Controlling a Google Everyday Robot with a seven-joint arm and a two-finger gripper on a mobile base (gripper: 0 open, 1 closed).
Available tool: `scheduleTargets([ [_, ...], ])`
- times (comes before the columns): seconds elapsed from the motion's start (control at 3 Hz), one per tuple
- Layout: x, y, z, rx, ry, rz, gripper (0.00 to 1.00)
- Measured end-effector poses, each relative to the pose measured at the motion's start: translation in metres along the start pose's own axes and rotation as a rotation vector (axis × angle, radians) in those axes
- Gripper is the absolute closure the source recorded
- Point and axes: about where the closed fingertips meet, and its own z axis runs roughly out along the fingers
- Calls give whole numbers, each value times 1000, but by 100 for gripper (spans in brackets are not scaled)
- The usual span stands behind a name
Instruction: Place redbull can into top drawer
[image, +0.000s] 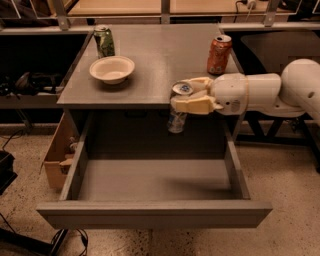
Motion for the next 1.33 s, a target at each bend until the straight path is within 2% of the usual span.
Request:
scheduleTargets([
  [0.33,19,14,48,-64,18,-22,100],
  [0.67,39,28,96,-105,65,-68,100],
  [1.0,65,34,135,-114,93,-102,100],
  [1.33,105,36,167,-131,115,-86,100],
])
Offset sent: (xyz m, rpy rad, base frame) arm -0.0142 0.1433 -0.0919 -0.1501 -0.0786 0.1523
